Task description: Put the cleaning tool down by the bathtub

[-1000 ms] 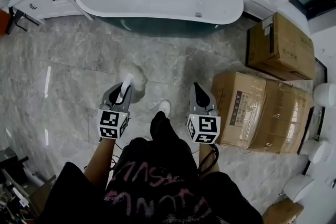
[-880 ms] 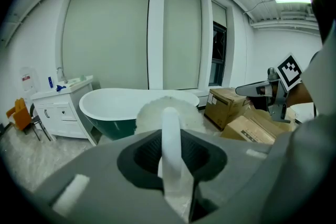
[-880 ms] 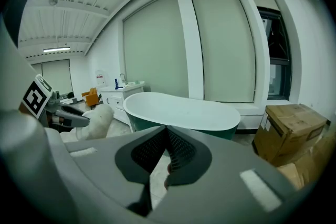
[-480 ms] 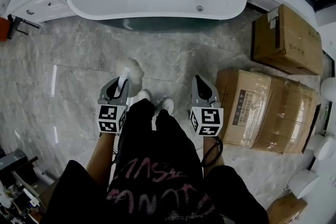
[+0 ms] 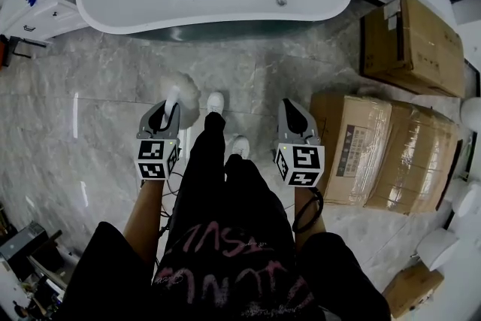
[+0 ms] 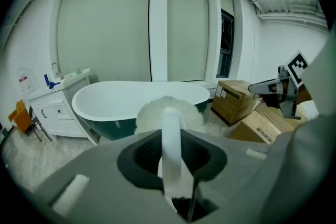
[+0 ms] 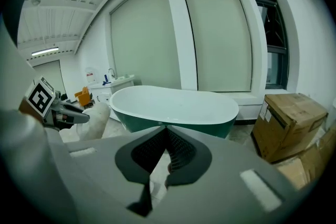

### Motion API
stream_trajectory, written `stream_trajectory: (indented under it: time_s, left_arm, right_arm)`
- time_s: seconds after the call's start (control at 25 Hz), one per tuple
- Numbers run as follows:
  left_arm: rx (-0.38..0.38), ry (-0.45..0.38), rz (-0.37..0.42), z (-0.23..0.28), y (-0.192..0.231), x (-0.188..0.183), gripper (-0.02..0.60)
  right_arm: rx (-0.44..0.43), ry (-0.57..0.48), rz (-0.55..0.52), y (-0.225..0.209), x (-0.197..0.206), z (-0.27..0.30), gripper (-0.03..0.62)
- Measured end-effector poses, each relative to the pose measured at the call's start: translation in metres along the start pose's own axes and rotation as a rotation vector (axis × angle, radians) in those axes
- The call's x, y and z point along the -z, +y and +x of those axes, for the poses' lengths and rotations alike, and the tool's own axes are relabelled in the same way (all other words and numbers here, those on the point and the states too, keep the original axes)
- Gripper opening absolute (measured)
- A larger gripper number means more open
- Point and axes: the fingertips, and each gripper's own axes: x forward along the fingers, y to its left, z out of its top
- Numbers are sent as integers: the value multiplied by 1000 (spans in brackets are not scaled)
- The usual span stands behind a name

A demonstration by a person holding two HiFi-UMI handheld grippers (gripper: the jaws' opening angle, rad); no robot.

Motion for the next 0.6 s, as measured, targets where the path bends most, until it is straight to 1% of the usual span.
stream_trajectory:
  time_s: [0.12, 0.4, 0.6]
  left_arm:
    - [12, 12, 3, 25, 9, 0, 88]
    - [37, 71, -2, 84, 30, 19, 87]
    - [43, 99, -4, 130, 44, 37, 87]
  right_arm:
    - [19, 11, 15, -9, 4, 22, 14]
    - [61, 47, 50, -24, 22, 79, 14]
    - [75, 77, 71, -33, 48, 118, 14]
